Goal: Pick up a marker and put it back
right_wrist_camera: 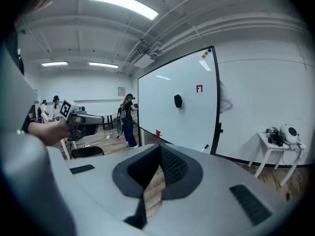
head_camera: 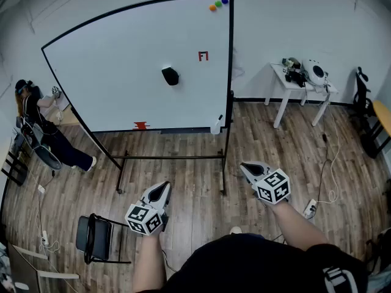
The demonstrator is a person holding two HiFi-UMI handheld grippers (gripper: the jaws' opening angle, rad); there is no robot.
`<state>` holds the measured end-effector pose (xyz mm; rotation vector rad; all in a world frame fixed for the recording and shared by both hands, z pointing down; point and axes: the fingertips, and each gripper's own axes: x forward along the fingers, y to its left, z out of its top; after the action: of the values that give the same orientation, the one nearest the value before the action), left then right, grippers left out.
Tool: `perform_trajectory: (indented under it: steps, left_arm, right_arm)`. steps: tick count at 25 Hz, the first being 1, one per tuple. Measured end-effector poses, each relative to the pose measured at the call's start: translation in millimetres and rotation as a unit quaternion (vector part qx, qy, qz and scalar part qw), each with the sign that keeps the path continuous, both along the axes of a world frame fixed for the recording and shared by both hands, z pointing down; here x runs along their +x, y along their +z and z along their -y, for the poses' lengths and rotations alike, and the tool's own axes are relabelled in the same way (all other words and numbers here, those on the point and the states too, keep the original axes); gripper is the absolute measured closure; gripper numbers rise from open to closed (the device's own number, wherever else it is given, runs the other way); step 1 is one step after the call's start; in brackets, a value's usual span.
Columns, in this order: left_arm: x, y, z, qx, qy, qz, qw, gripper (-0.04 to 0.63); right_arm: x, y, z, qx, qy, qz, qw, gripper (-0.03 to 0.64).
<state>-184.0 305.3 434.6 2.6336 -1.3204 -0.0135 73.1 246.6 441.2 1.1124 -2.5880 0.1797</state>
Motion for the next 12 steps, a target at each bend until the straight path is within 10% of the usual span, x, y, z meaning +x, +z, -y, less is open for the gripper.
perform_trajectory:
  steps: [12]
  left_arm:
    - [35, 6, 39, -0.002, 0.045, 0.05, 0.9977, 0.578]
  right_arm:
    - [17, 0, 43, 0.008, 0.03, 0.02, 0.999, 0.62]
